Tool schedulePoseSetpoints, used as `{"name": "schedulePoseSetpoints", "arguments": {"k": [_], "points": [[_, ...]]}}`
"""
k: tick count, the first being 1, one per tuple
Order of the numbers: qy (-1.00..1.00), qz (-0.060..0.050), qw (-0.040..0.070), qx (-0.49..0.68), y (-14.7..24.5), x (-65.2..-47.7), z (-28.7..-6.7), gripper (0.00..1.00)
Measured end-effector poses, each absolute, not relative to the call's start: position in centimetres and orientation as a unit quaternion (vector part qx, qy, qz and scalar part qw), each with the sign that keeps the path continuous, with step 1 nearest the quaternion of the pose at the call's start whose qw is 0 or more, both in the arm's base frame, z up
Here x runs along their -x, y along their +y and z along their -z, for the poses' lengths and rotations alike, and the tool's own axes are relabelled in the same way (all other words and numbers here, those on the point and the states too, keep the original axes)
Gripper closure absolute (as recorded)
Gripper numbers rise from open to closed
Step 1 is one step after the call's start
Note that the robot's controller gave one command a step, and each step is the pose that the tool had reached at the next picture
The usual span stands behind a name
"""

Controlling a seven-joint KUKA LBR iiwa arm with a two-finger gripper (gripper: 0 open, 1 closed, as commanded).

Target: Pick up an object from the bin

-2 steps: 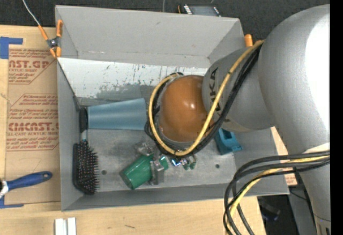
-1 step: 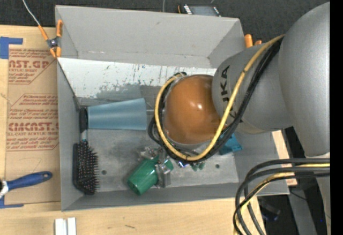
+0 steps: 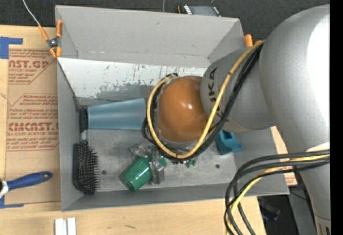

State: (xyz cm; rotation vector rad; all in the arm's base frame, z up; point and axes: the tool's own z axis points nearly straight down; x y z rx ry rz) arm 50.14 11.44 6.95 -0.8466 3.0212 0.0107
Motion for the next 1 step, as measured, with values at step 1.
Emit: {"name": "schedulePoseSetpoints", "arguments": {"k": [1], "points": [[0.965,-0.004,0.006,0.263,12.87,-49.00,-18.80,1.00]]}}
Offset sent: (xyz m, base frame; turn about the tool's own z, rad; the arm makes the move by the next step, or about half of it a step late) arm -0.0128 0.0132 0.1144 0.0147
